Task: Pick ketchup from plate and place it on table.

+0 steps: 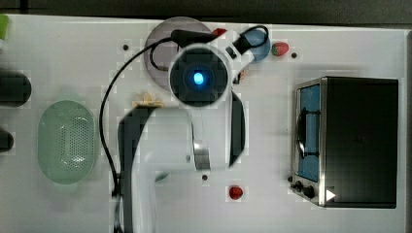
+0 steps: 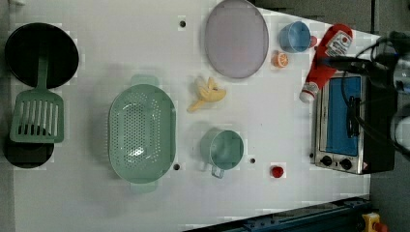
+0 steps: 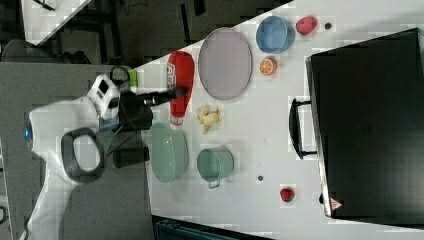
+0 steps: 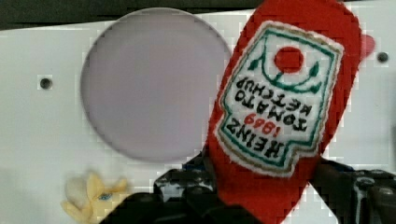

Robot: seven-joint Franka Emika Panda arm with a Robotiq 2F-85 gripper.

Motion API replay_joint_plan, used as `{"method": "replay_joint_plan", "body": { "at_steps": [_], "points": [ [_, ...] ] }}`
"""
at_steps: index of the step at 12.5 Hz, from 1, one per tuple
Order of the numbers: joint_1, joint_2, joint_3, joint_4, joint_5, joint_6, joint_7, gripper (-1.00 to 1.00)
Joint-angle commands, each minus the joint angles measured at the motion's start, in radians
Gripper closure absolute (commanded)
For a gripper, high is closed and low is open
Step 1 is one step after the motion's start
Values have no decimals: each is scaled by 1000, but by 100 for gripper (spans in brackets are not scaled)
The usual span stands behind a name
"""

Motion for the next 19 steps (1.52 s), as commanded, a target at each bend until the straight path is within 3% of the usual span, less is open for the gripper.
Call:
{"method": "replay_joint_plan", "body": {
  "at_steps": [1,5,10,11,14,19],
  "points": [
    [-27,23,-22,-126,8,-35,13,-23],
    [-38,38,-53,-224,61,-30,122,-23],
    [-39,146,-61,-247,62,81,126,-23],
    [-40,167,-61,-249,62,102,126,-31],
    [-41,213,-61,-264,62,165,126,-100],
    [-42,139,-63,-256,64,176,187,-100]
  ]
}}
